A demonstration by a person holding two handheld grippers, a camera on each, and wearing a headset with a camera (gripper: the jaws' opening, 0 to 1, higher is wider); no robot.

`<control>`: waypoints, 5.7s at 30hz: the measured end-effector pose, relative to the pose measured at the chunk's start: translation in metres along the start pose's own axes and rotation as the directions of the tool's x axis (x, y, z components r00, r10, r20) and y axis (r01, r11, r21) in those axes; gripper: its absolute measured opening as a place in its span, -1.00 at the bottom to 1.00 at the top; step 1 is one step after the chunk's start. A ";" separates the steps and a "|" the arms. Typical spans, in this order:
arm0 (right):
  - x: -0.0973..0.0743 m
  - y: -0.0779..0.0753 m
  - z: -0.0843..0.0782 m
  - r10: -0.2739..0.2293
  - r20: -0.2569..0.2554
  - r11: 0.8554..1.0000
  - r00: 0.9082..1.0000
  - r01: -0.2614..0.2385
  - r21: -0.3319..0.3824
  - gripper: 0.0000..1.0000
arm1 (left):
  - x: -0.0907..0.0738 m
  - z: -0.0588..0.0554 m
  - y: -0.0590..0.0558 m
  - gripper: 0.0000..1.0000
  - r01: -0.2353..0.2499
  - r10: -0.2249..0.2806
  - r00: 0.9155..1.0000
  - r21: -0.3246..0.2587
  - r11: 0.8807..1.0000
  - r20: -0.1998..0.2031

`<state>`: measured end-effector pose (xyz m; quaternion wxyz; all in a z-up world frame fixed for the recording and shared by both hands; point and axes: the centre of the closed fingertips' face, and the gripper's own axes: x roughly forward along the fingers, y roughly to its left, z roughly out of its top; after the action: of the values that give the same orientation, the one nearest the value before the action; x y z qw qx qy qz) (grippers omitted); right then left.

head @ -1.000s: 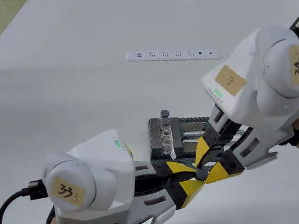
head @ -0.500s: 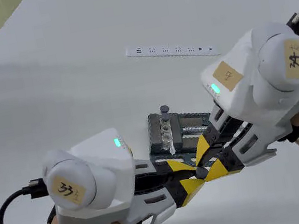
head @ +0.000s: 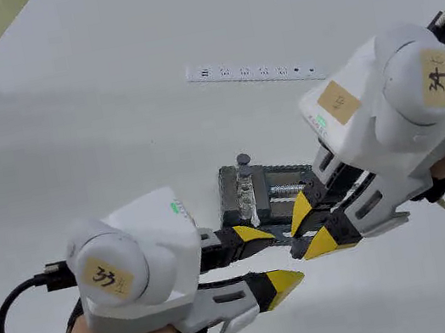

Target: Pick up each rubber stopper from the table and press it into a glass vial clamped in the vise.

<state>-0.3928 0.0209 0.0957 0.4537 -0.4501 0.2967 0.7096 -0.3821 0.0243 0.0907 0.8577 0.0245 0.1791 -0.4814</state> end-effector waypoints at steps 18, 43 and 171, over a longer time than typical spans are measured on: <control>0.004 -0.002 -0.011 0.001 -0.024 1.000 1.000 0.000 0.023 -0.88 | -0.019 -0.024 0.052 0.96 -0.219 0.215 0.975 -0.078 0.973 -0.055; -0.005 -0.088 -0.017 -0.063 -0.091 0.989 0.994 0.050 -0.143 -0.90 | -0.035 -0.033 0.064 0.92 -0.252 0.249 0.967 -0.098 0.963 -0.045; 0.057 -0.138 -0.040 -0.177 -0.133 0.969 0.975 0.149 -0.198 -0.83 | -0.024 -0.054 0.067 0.74 -0.254 0.250 0.967 -0.204 0.945 -0.045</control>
<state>-0.2625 0.0666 0.0253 0.4429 -0.5653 0.2240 0.6589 -0.3533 0.0915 0.0391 0.9083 -0.0384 0.2320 -0.3460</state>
